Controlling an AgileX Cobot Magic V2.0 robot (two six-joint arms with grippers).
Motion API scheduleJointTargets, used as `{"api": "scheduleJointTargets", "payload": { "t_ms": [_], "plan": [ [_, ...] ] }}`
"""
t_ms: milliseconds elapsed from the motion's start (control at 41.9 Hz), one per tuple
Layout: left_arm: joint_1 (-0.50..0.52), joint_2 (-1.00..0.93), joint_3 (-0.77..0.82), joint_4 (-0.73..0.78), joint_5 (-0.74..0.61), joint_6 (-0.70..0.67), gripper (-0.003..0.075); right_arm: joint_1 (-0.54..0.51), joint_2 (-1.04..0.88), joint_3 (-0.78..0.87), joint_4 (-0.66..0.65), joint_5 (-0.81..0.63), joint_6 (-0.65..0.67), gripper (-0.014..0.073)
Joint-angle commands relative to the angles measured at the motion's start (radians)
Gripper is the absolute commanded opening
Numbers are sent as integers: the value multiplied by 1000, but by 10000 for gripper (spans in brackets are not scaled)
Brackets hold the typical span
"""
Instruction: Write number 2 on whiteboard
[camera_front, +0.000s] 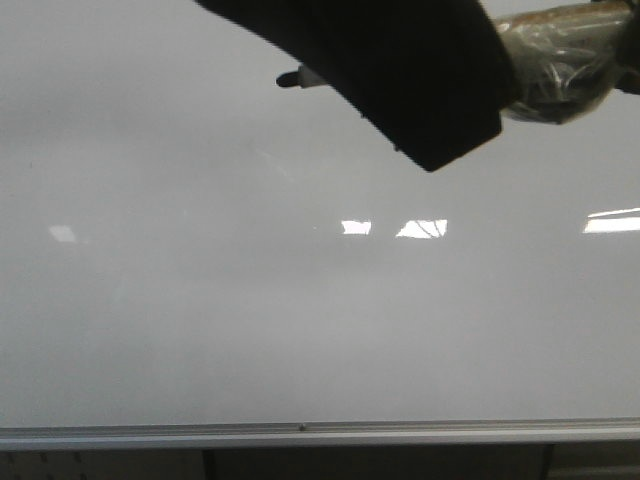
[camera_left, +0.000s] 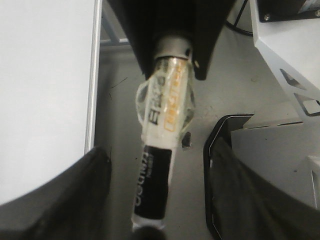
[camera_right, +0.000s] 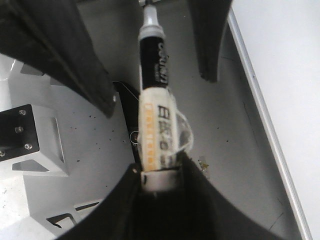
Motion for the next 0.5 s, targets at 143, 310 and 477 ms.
{"api": "scheduleJointTargets", "payload": {
  "t_ms": [143, 310, 477],
  "plan": [
    [-7, -30, -35, -33, -58, 0, 142, 3, -23, -33, 47, -10, -13, 75],
    [-7, -30, -35, -35, -58, 0, 73, 2, -23, -33, 47, -21, -13, 295],
    [-5, -30, -35, -35, -46, -8, 71, -5, -27, -33, 25, -29, -8, 461]
  ]
}}
